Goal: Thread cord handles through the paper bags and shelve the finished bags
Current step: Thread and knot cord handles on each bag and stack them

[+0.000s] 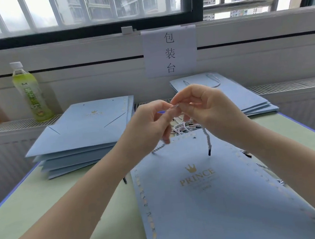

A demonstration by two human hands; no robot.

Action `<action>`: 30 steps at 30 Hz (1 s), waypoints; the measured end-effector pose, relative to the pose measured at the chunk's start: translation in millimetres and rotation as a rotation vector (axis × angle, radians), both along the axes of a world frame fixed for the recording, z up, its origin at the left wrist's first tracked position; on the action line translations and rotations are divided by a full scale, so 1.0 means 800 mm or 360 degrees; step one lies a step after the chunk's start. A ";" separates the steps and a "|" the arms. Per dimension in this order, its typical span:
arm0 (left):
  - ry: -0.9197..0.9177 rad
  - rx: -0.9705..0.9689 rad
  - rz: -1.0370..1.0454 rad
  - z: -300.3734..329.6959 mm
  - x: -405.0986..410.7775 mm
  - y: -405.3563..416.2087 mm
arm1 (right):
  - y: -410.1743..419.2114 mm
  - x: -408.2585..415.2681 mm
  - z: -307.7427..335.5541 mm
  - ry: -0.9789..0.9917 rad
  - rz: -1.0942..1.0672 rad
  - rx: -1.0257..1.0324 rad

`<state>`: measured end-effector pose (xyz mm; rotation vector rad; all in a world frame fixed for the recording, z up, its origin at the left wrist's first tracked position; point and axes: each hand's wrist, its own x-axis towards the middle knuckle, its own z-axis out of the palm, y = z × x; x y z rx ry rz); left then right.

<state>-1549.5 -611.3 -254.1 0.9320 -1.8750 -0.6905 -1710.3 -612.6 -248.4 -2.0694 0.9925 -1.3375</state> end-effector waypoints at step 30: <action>-0.0995 0.0109 0.0488 -0.043 -0.003 -0.017 | -0.014 -0.005 -0.015 -0.0967 0.0521 0.0872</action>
